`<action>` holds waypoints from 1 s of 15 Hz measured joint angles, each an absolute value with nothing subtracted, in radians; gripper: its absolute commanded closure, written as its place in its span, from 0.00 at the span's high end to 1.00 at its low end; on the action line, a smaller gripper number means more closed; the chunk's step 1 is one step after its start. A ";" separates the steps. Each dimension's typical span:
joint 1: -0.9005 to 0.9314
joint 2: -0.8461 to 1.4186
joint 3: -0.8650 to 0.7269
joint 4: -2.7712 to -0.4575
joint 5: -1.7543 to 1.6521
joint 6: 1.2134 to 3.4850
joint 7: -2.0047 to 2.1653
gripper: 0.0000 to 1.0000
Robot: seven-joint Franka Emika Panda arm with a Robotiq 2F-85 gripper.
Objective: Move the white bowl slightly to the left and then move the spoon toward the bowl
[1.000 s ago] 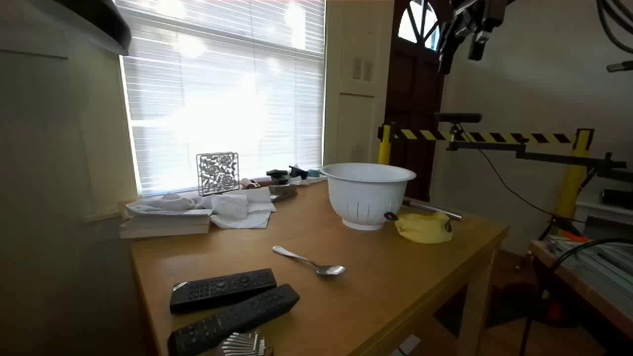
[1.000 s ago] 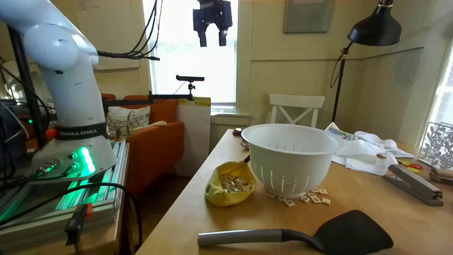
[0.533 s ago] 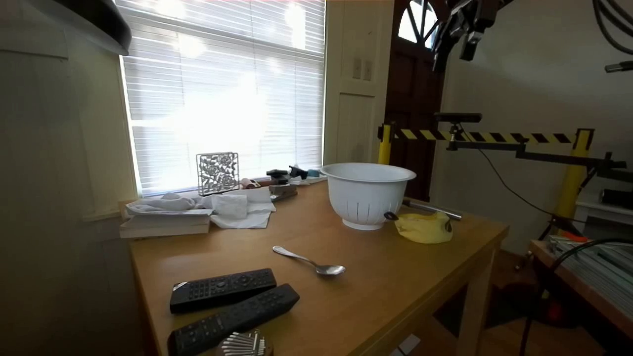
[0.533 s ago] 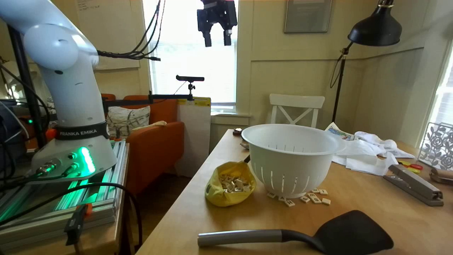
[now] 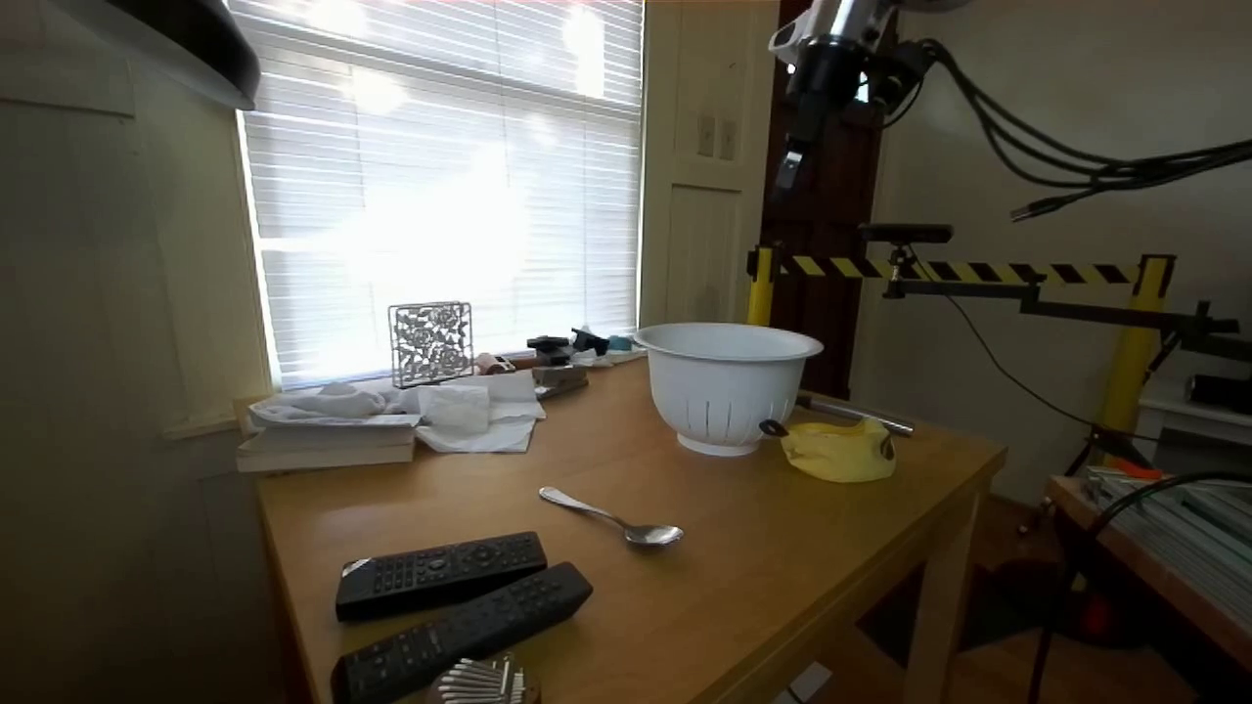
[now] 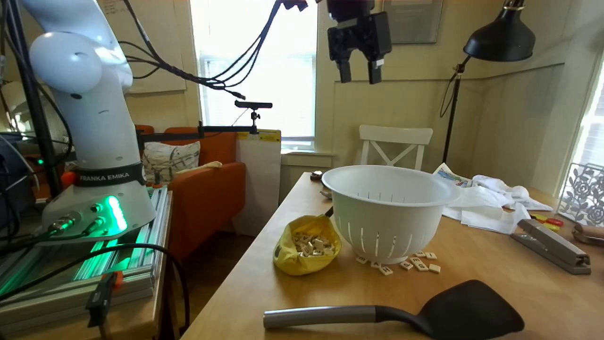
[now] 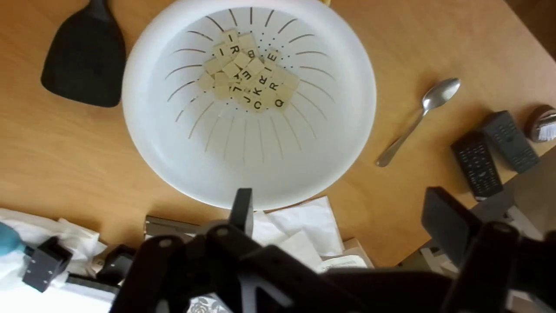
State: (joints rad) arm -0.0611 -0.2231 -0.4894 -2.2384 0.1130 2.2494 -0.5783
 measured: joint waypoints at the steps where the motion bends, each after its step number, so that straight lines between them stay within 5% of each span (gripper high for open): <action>1: -0.073 -0.166 -0.502 -2.198 0.152 2.249 -0.608 1.00; 10: -0.353 0.263 -0.415 -1.909 0.405 2.203 -0.804 1.00; 15: -0.392 0.311 -0.376 -1.873 0.399 2.196 -0.799 1.00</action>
